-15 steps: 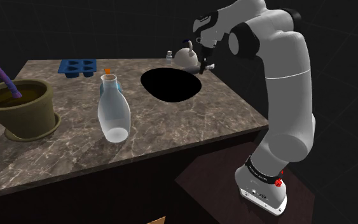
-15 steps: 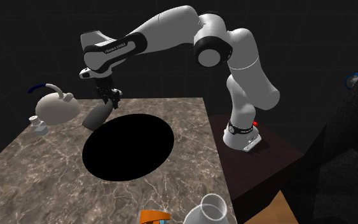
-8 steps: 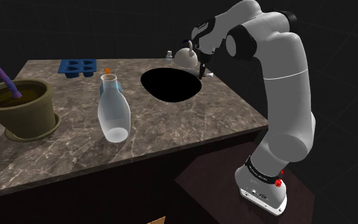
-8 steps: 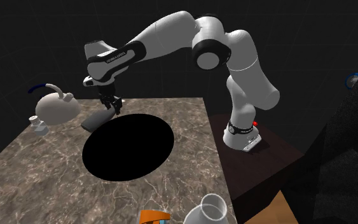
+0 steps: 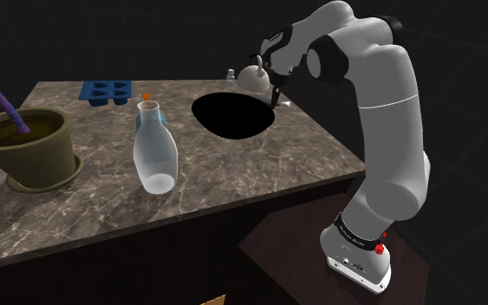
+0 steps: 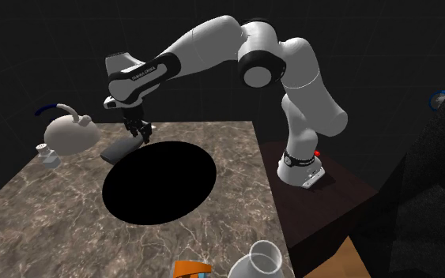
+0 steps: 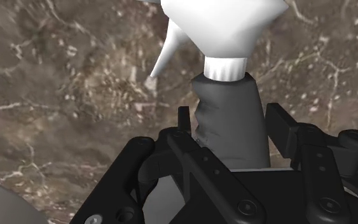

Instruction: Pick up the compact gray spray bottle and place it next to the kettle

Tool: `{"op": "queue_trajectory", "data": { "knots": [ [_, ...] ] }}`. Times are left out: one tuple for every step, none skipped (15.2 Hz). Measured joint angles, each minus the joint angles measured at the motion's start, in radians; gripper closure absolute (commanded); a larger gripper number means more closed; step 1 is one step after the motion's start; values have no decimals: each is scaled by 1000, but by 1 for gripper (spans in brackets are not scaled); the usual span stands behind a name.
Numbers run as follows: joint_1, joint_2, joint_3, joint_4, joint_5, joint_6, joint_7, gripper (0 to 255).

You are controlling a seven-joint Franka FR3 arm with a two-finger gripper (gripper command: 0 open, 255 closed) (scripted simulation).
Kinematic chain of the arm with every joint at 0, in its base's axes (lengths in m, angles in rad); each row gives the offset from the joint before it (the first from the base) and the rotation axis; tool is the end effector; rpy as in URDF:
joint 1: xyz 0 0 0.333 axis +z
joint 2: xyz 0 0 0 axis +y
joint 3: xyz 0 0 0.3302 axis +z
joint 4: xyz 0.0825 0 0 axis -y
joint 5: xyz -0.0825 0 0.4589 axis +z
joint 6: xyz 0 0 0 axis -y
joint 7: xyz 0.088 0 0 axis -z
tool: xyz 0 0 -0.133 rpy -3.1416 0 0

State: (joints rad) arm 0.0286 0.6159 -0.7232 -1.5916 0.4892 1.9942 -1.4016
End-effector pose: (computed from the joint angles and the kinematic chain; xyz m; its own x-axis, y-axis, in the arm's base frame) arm 0.6350 -0.3996 0.2903 0.8388 0.5434 0.0338 0.5444 -0.8373 -0.0501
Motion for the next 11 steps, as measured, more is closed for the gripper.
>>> {"op": "queue_trajectory", "data": {
  "knots": [
    [0,0,0,0,0,0,0,0],
    [0,0,0,0,0,0,0,0],
    [0,0,0,0,0,0,0,0],
    [0,0,0,0,0,0,0,0],
    [0,0,0,0,0,0,0,0],
    [0,0,0,0,0,0,0,0],
    [4,-11,-5,0,-7,-10,4,0],
    [5,-21,-11,10,-15,-27,8,0],
    [5,-30,-16,33,-24,-55,16,0],
    [3,-34,-19,53,-29,-77,22,0],
    [2,-40,-23,57,-34,-87,22,0]
  ]
}}
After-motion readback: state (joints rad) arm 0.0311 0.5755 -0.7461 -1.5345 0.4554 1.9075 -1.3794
